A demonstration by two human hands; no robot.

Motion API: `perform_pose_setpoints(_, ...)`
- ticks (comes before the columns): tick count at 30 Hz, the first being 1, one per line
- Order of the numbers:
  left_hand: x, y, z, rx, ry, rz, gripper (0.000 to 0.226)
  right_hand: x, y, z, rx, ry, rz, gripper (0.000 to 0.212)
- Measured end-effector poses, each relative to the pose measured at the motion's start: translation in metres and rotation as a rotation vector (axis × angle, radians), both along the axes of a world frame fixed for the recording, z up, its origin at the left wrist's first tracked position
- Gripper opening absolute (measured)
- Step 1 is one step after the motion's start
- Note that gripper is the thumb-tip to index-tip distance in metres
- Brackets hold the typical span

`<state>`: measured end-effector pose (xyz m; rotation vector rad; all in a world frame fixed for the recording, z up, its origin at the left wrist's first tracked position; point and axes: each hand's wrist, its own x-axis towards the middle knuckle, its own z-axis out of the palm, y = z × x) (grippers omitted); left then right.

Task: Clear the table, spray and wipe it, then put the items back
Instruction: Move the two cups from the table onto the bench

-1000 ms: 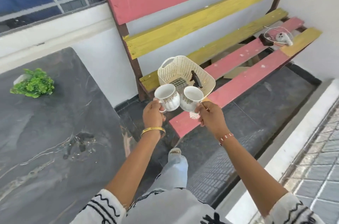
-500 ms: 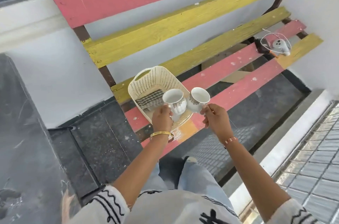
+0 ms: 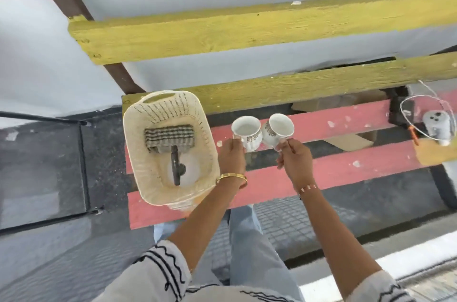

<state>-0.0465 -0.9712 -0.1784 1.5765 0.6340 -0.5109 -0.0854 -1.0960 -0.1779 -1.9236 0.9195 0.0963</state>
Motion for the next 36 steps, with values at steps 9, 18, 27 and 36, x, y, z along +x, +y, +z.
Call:
perform_pose_setpoints(9, 0.029, -0.045, -0.097, 0.35, 0.096, -0.198, 0.013, 0.037, -0.049, -0.1, 0.01, 0.109, 0.19, 0.024)
perform_pose_setpoints(18, 0.02, -0.043, -0.141, 0.256, 0.152, -0.015, 0.027, 0.038, -0.051, -0.154, -0.076, 0.191, 0.341, 0.027)
perform_pose_setpoints(27, 0.011, -0.041, -0.147, 0.215, 0.145, 0.049, 0.025, 0.029, -0.05, -0.157, -0.071, 0.203, 0.343, 0.026)
perform_pose_setpoints(36, 0.011, -0.041, -0.138, 0.16, 0.268, 0.067, 0.023, 0.026, -0.043, -0.148, -0.07, 0.208, 0.288, 0.03)
